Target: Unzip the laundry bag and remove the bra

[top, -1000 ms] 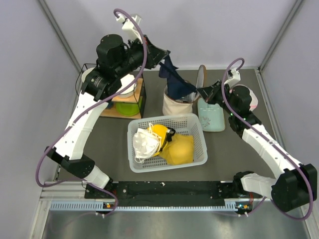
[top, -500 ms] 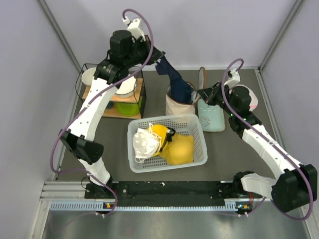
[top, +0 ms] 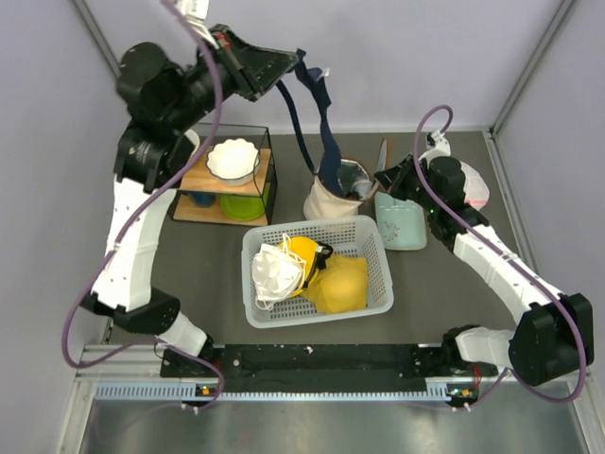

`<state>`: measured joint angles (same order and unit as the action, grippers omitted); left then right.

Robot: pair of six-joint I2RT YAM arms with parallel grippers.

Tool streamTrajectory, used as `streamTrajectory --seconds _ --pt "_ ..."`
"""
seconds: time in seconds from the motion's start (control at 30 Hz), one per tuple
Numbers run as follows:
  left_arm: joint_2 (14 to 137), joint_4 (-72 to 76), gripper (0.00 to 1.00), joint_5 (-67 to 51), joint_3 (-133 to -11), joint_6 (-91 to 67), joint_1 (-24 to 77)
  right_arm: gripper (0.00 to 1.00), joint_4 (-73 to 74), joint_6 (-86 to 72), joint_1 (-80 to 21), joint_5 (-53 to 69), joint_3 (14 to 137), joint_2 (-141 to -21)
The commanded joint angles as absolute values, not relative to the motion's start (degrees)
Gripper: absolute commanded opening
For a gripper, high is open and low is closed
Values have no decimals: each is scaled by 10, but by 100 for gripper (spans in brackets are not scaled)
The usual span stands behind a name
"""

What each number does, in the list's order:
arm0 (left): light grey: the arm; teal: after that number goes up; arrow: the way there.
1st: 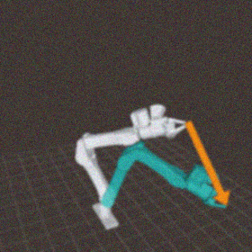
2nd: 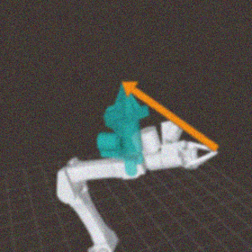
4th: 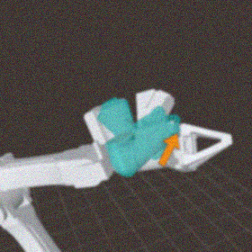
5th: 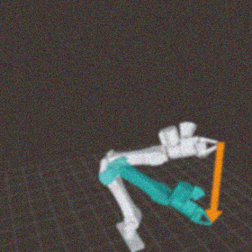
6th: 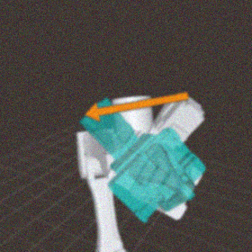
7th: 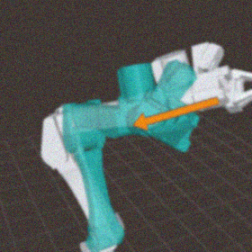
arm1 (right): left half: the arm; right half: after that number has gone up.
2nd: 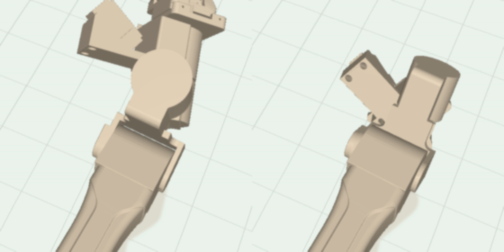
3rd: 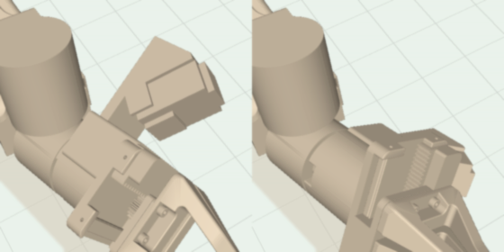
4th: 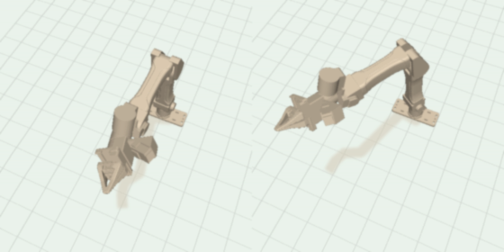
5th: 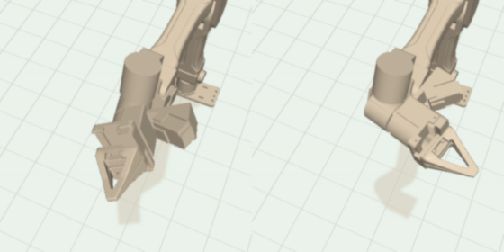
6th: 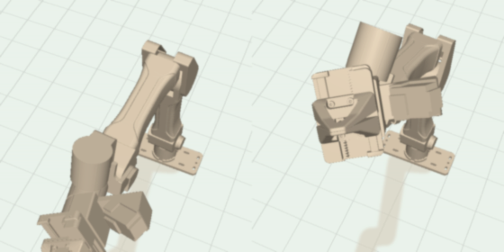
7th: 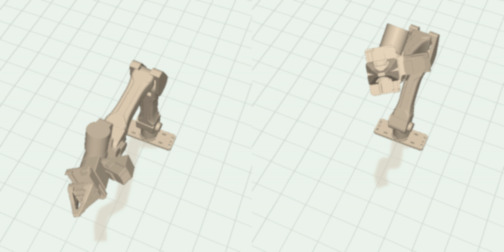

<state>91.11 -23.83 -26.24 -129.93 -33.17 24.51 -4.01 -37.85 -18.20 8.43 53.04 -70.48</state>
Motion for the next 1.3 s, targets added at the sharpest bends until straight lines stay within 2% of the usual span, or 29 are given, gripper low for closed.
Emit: streamTrajectory --seconds 0.0,0.13,0.37,0.57,0.7,0.87,1.03,1.13,1.27 --pt "857 -150 0 -290 -1334 -356 244 0 -34 -390 -180 77 556 -706" --pt "833 -128 0 -329 -1318 -379 244 0 -33 -389 -180 71 557 -702" --pt "761 -65 0 -359 -1192 -432 244 0 -34 -391 -180 77 559 -705" --pt "743 -47 0 -375 -1142 -460 248 0 -38 -394 -180 81 561 -708" --pt "722 -42 0 -369 -1159 -448 253 0 -36 -395 -180 81 561 -710" --pt "728 -54 0 -368 -1243 -439 253 0 -34 -393 -180 83 570 -712" --pt "724 -52 0 -373 -1246 -444 253 0 -31 -391 -180 80 570 -707" --pt "713 -52 0 -373 -1198 -447 253 0 -26 -389 -180 80 570 -705" --pt "700 -29 0 -393 -1067 -486 254 0 -25 -389 -180 81 565 -702"
